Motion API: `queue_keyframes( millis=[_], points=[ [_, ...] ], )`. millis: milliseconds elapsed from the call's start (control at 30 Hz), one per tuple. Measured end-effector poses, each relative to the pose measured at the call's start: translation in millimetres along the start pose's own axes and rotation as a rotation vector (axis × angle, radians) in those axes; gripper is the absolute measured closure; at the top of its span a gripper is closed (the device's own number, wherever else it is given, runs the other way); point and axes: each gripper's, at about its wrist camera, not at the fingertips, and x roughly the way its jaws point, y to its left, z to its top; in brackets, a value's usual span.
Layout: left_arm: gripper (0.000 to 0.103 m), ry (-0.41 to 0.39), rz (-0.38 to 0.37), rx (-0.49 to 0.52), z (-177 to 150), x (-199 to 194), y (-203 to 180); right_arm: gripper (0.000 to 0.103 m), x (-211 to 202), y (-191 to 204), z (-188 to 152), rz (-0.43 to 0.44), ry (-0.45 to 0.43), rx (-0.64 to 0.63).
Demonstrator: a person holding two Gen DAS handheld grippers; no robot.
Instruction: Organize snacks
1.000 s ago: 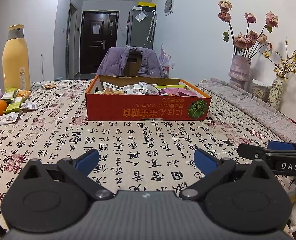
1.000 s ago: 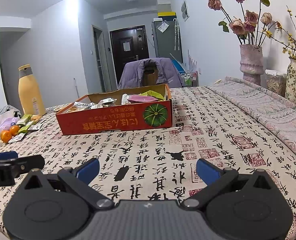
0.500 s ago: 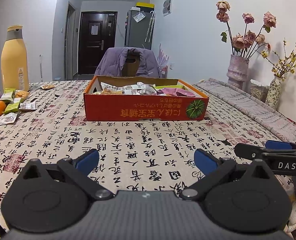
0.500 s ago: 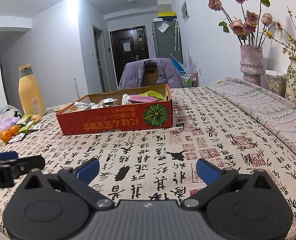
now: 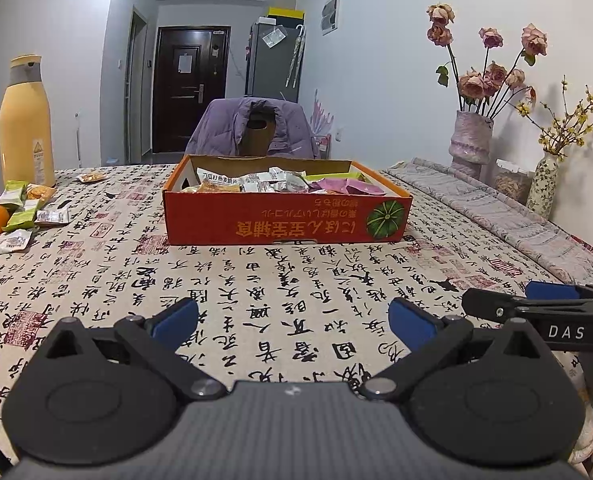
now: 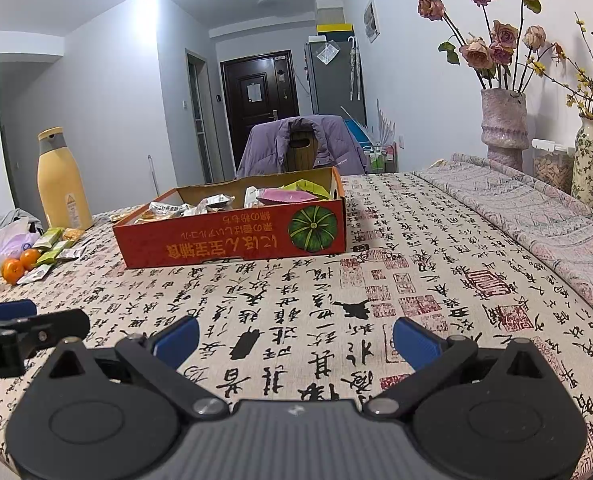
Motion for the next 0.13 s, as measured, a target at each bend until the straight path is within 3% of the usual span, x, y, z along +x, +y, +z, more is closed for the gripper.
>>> queue_keyframes(
  millis=[133],
  points=[
    [0.0, -0.01, -0.011, 0.001, 0.5, -1.5, -0.8, 0.0, 0.8, 1.6, -0.1, 0.001, 0.003, -0.002]
  ],
)
